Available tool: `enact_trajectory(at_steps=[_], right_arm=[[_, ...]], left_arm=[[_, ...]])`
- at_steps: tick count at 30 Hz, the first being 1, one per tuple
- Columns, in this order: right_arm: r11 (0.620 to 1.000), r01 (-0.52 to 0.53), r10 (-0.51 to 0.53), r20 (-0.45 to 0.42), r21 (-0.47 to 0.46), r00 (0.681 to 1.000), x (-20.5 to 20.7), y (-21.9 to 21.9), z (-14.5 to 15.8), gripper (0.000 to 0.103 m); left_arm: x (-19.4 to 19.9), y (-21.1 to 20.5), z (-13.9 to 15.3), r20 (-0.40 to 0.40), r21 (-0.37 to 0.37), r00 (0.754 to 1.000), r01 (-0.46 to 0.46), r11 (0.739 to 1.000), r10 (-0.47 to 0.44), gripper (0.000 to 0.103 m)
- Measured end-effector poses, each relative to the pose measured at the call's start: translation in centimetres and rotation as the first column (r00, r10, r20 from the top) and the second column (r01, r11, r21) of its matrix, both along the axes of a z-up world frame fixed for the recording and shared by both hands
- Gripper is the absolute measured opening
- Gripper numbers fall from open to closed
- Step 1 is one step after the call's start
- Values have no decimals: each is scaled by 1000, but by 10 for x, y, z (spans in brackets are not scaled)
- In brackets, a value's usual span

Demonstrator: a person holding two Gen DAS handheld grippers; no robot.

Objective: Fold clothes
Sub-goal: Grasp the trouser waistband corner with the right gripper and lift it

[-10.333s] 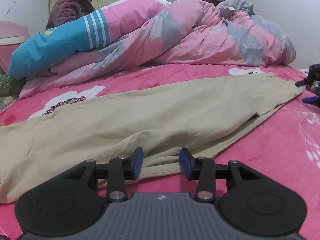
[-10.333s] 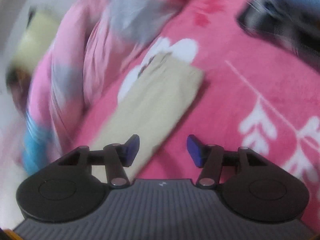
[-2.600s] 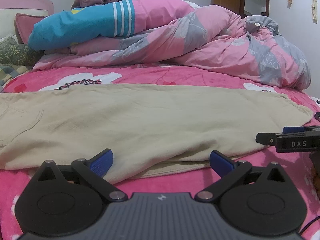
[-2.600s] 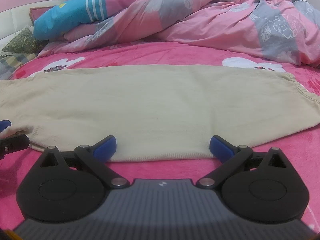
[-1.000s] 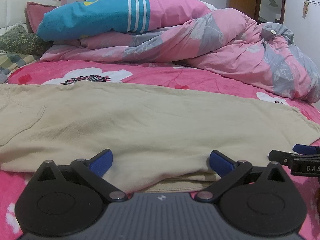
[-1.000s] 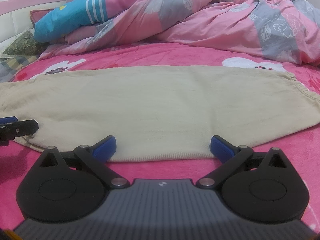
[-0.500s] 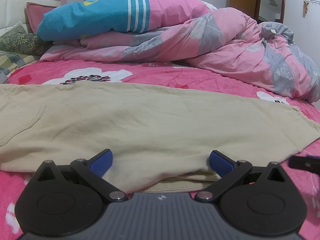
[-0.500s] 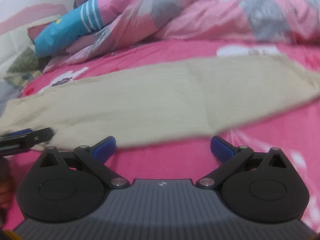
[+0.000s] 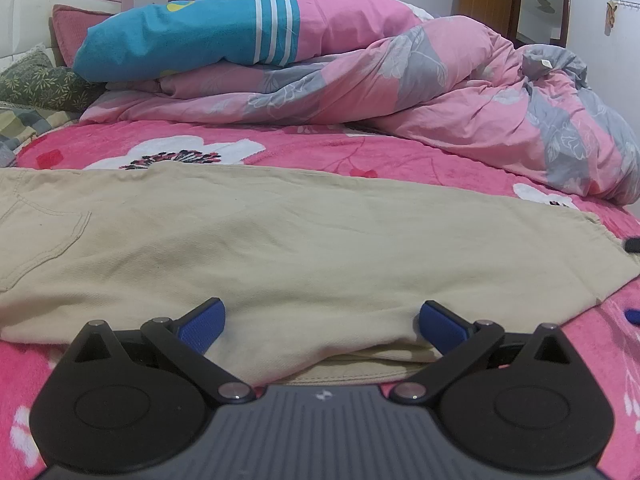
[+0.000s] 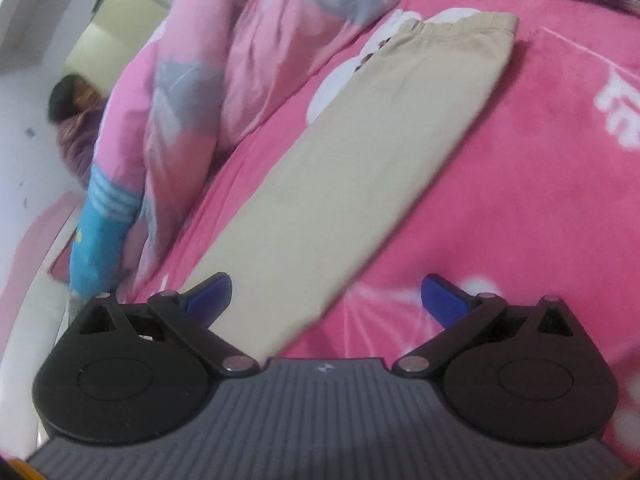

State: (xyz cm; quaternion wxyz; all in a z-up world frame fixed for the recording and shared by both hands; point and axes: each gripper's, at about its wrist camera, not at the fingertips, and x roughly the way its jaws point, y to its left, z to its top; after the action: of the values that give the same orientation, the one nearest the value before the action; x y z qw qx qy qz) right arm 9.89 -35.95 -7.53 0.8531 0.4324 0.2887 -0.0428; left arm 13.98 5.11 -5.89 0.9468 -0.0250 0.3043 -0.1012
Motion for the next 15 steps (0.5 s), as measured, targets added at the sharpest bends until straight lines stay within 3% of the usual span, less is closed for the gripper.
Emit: enact_trajectory(at_steps=[8,11,13,14,15], right_arm=[[993,116,-116,18,-9,993,51,-32,-9,101],[983,183,-182,37,-16,983,60,-45,-13,91],[972,234,-233,38,-28,972,62,-54,-16,60],[966,258,-257,38,-24,966,61,-59,-19,51],[960,279,-278,39,-4,960,59,-66,-24,33]], left_arm=[[0,1,0,0,-7,1000,2,1000,-2,103],[1,2,0,0,-8,1000,3,1000,-3,103],[1,2,0,0,-8,1000,3,1000,-3,103],[1,2,0,0,-8,1000,3,1000,-3,103],[1,2,0,0,-8,1000,3,1000,-3,103]])
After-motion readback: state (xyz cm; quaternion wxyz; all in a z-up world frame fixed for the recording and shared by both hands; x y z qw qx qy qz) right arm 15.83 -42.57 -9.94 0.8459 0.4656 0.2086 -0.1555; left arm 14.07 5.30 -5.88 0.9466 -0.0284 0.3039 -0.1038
